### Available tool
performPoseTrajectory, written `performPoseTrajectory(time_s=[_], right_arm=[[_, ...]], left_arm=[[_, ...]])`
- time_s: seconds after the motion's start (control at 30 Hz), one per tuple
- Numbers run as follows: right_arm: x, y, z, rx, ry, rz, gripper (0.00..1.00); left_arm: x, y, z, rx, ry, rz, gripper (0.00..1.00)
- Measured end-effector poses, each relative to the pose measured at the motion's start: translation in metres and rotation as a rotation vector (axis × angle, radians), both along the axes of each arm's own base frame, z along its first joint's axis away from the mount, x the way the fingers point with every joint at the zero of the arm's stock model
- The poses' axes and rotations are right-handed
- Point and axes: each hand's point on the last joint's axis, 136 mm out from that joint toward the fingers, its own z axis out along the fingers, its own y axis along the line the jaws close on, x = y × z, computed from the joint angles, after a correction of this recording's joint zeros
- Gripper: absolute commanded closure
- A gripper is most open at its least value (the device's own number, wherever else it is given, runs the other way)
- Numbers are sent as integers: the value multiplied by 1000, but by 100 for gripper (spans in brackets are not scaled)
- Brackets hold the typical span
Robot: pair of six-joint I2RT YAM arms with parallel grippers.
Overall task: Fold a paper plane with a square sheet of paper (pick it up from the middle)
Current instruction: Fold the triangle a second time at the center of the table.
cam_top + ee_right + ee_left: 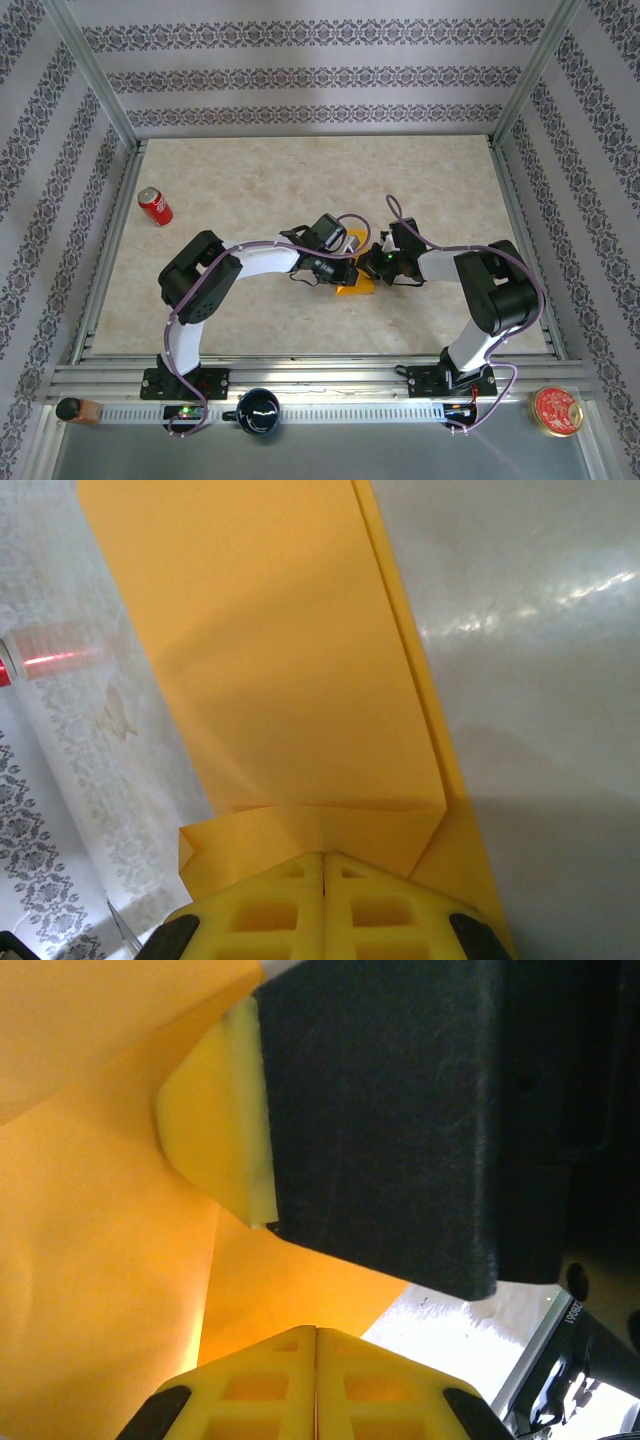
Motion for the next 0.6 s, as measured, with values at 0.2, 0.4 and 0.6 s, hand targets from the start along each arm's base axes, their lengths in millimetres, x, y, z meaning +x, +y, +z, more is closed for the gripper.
performPoseTrajectory(time_s=[0.2, 0.4, 0.6], right_arm=[[0, 0, 0, 0, 0, 0, 99], [0, 0, 0, 0, 0, -1, 99], [0, 0, 0, 0, -1, -1, 99]], left_arm=[[-2, 4, -9, 27, 11, -6, 92], [-2, 8, -14, 52, -1, -11, 92], [-9, 14, -23, 70, 16, -14, 92]])
